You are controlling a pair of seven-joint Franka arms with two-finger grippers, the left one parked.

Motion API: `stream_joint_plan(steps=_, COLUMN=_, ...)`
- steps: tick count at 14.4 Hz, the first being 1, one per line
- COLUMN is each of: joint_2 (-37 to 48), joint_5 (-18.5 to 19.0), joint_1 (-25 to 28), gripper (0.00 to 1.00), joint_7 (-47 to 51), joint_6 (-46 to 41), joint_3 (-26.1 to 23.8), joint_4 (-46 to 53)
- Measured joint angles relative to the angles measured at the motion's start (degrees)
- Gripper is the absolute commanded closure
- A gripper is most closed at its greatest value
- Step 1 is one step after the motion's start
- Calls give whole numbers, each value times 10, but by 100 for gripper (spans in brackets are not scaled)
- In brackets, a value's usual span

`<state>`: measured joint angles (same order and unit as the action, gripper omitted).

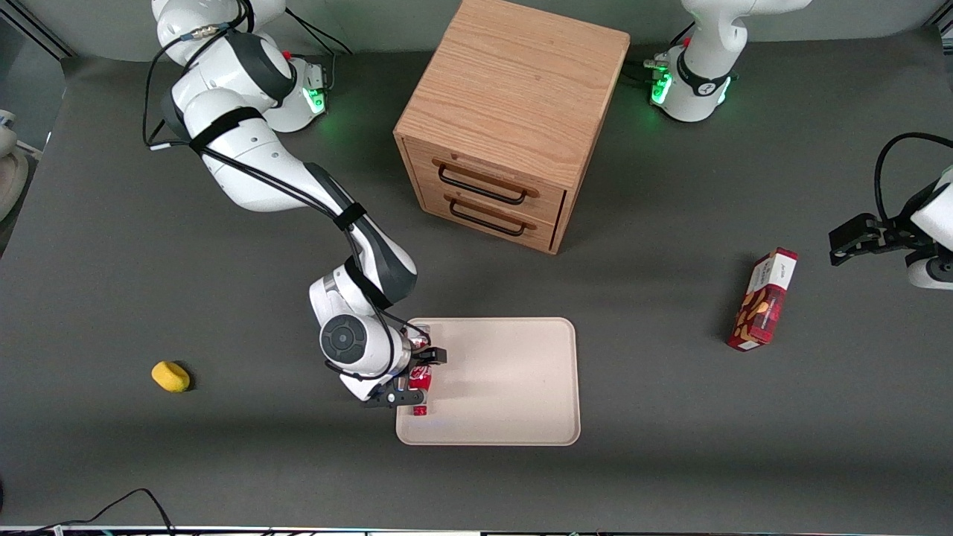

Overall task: Place coke bottle on tray
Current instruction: 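Lower the bottle onto the tray and open the right gripper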

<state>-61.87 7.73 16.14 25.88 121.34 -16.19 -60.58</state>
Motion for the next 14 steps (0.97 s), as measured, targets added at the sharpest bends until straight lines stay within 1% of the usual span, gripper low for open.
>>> stream_joint_plan(steps=6, joint_2=-1, joint_5=14, joint_1=0, gripper=0, joint_7=0, joint_6=0, joint_3=0, joint_4=0)
stream_joint_plan(steps=14, joint_2=-1, joint_5=15, joint_1=0, gripper=0, joint_7=-1, joint_6=0, joint_3=0, joint_4=1)
